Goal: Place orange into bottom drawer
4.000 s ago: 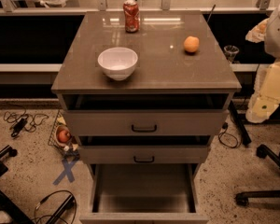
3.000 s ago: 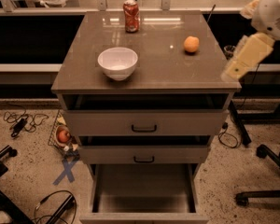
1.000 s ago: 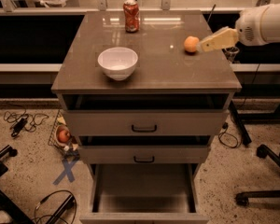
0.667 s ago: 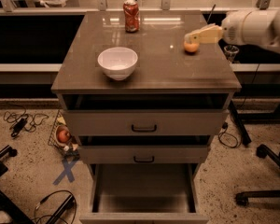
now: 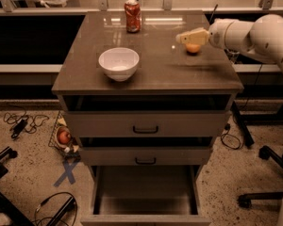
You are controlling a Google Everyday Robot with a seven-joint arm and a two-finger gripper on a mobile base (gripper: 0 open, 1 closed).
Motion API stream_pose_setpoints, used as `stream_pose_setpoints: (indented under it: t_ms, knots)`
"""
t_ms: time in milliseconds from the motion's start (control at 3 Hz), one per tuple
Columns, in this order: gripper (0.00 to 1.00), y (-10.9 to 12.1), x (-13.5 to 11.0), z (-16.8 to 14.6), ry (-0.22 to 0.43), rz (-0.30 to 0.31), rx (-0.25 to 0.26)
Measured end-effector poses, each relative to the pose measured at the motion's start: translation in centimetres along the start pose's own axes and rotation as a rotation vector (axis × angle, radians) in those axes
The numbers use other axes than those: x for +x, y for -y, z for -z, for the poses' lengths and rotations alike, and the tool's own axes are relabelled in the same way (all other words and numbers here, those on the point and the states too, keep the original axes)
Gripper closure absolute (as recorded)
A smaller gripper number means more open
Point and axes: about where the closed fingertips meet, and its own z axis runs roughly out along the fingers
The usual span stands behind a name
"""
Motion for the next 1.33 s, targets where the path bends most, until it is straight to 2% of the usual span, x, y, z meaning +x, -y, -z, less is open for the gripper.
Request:
stream_pose_setpoints:
  t_ms: [667, 1000, 1333]
  knots:
    - [0.0, 0.0, 3.8, -3.1, -0.032, -0.065, -0.021]
    - [0.15, -0.3, 5.3, -3.7, -0.049, -0.088, -0.035]
    - [0.38, -0.7, 6.5, -4.1, -0.067, -0.105, -0.042]
